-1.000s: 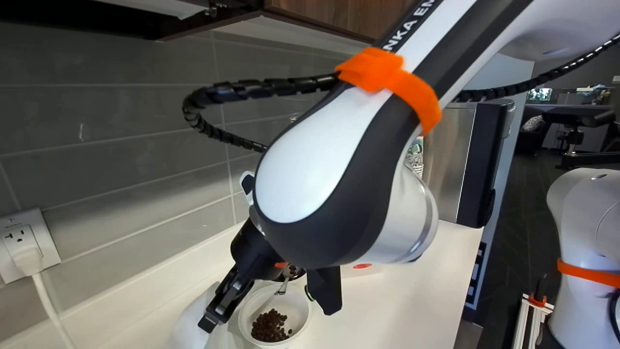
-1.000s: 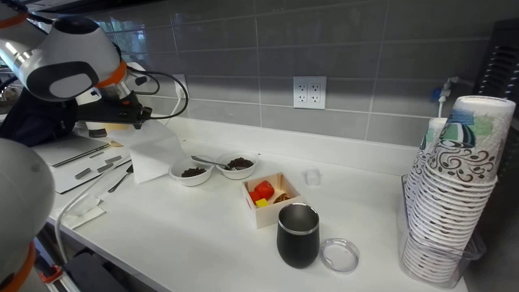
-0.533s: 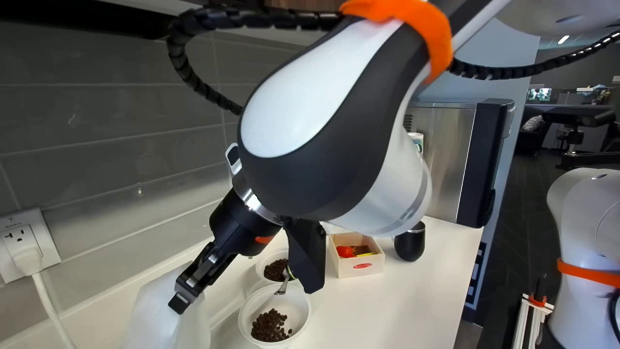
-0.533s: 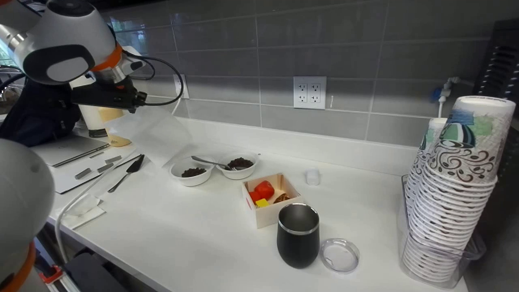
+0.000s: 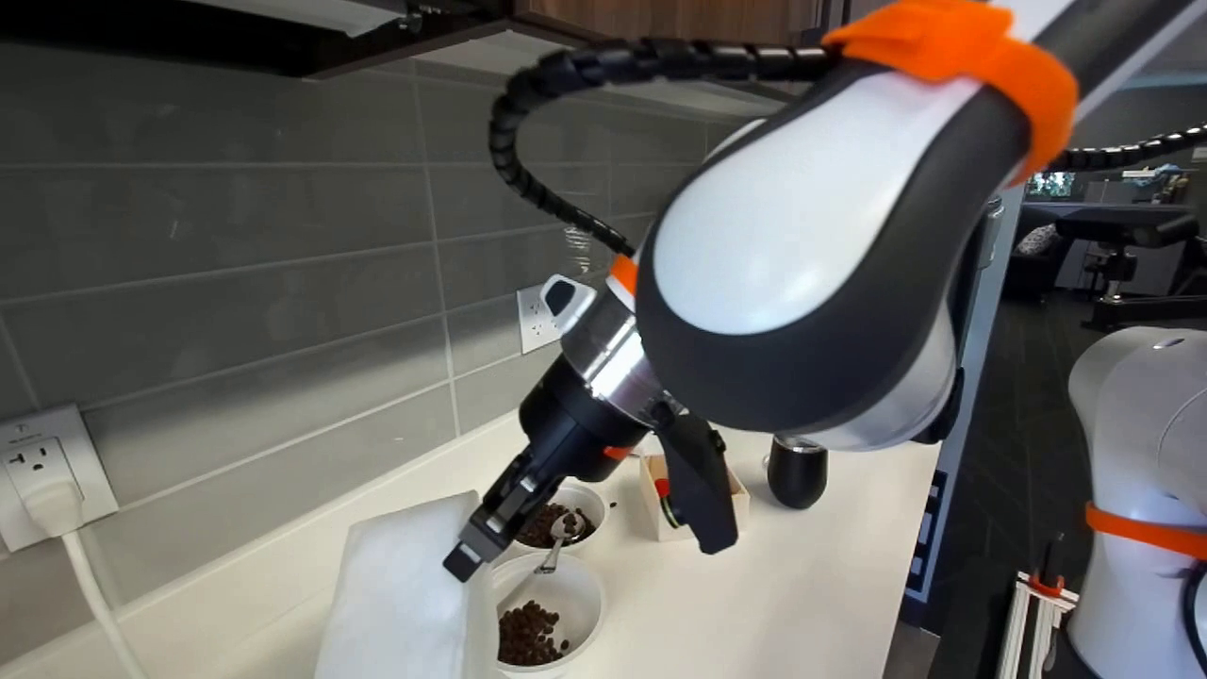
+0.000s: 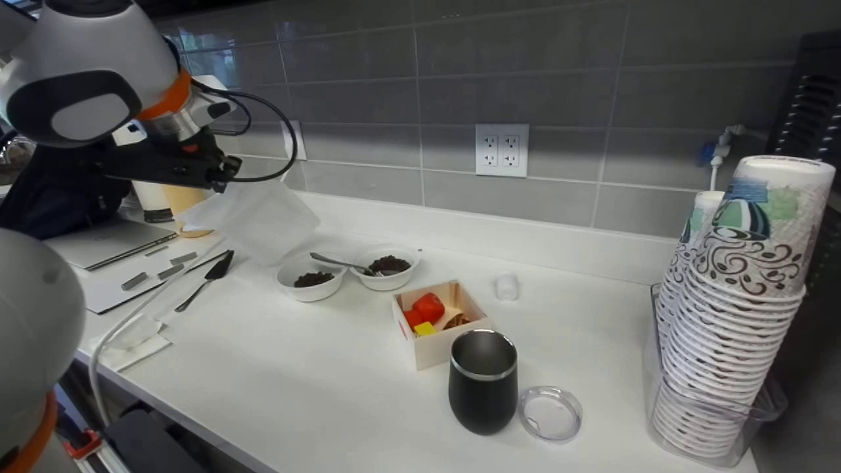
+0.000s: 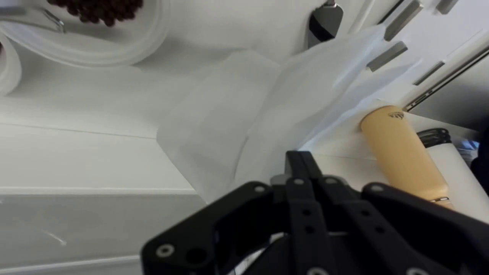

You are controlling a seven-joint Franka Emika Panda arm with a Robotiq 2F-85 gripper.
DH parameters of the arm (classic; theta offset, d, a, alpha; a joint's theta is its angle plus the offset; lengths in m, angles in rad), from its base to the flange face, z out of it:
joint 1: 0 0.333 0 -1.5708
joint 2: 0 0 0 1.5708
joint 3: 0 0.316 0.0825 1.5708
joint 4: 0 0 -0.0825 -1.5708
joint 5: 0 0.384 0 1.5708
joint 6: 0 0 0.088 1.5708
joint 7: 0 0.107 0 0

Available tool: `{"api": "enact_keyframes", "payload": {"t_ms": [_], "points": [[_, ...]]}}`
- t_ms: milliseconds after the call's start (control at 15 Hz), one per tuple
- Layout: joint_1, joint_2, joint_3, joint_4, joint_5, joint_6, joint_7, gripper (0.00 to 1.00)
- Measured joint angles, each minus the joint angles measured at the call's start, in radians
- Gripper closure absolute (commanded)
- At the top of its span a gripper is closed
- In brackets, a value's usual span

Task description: Unfold the paper towel

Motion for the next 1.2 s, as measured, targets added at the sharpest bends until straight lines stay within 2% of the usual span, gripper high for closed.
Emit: {"api": "enact_keyframes", "payload": {"t_ms": [133,200,600,800,933,1200], "points": [[-0.037,-0.043,0.033,-0.066,0.0,-0.019,0.03,1.0],[-0.082,-0.046,0.07,-0.074,0.001,-0.033,0.036,1.0],[-0.426,-0.037,0.345,-0.069,-0.027,-0.177,0.124,1.0],[-0.597,-0.067,0.469,-0.059,-0.085,-0.326,0.196,1.0],[-0.65,-0.11,0.491,-0.053,-0.098,-0.471,0.211,1.0],[-0.67,-0.208,0.476,-0.05,-0.11,-0.756,0.211,1.0]]}}
